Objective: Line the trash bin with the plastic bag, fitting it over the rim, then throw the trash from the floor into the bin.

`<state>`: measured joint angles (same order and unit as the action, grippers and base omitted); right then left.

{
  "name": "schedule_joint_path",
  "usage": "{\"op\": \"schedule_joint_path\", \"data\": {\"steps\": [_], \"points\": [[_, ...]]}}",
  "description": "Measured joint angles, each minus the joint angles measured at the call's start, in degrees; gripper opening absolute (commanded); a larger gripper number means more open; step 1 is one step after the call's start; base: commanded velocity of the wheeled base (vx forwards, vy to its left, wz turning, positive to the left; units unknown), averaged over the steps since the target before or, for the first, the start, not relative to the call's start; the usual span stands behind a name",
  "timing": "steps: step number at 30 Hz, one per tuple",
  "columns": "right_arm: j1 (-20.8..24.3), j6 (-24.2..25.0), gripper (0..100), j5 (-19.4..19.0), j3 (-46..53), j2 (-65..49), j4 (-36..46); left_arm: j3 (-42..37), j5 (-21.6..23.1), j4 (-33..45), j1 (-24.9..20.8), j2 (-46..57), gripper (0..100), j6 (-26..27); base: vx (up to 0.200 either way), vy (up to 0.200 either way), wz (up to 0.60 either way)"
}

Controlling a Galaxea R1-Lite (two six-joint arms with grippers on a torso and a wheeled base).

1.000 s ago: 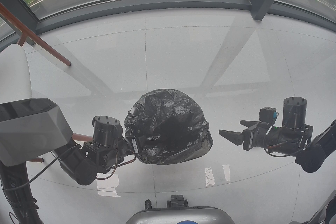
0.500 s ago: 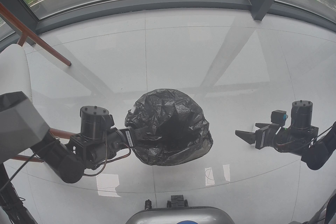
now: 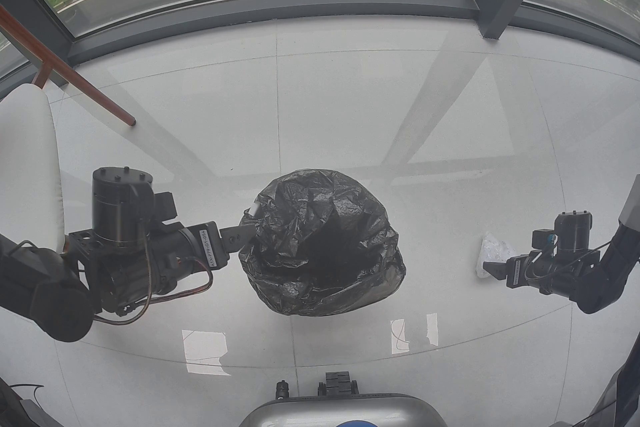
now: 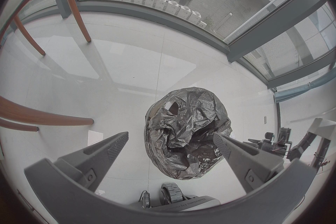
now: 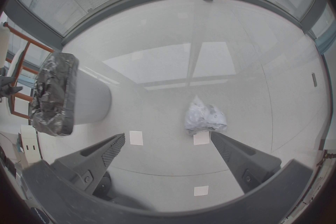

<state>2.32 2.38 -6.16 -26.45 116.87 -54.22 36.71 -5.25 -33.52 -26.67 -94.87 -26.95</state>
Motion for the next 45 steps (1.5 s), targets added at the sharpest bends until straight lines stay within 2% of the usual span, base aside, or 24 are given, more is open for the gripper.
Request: {"op": "schedule_joint_path", "data": {"steps": [3,8,15,24,33,37,45], "points": [[-2.54,-1.16,100,-0.16,-0.99,3.25,-1.1,0.0,-0.02,1.85,0.05,2.26,100,-0.09,0.0,0.0,0.0],[-6.17,-6.21,100,-1.45,-2.51,8.48,-4.27,-0.2,-0.07,2.73,0.0,4.33,100,-0.04,0.0,0.0,0.0],[-8.09,-8.03,100,-3.01,-4.99,15.46,-7.3,-0.27,-0.07,2.85,-0.24,4.94,100,0.02,0.0,0.0,0.0],[-8.18,-8.47,100,-3.21,-12.35,21.88,-6.73,0.94,0.13,2.84,-0.33,4.21,100,0.07,0.0,0.0,0.0],[-8.98,-8.29,100,-2.33,-20.83,23.84,0.52,1.93,2.9,2.71,-0.11,3.28,100,0.0,0.0,0.0,0.0],[-10.39,-5.99,100,-0.9,-22.53,23.84,0.79,2.21,2.99,2.68,0.0,2.94,100,-0.04,0.0,0.0,0.0],[-13.99,-4.34,100,-0.9,-25.77,23.92,4.88,2.35,2.99,2.77,0.05,2.67,100,-0.09,0.0,0.0,0.0]]}}
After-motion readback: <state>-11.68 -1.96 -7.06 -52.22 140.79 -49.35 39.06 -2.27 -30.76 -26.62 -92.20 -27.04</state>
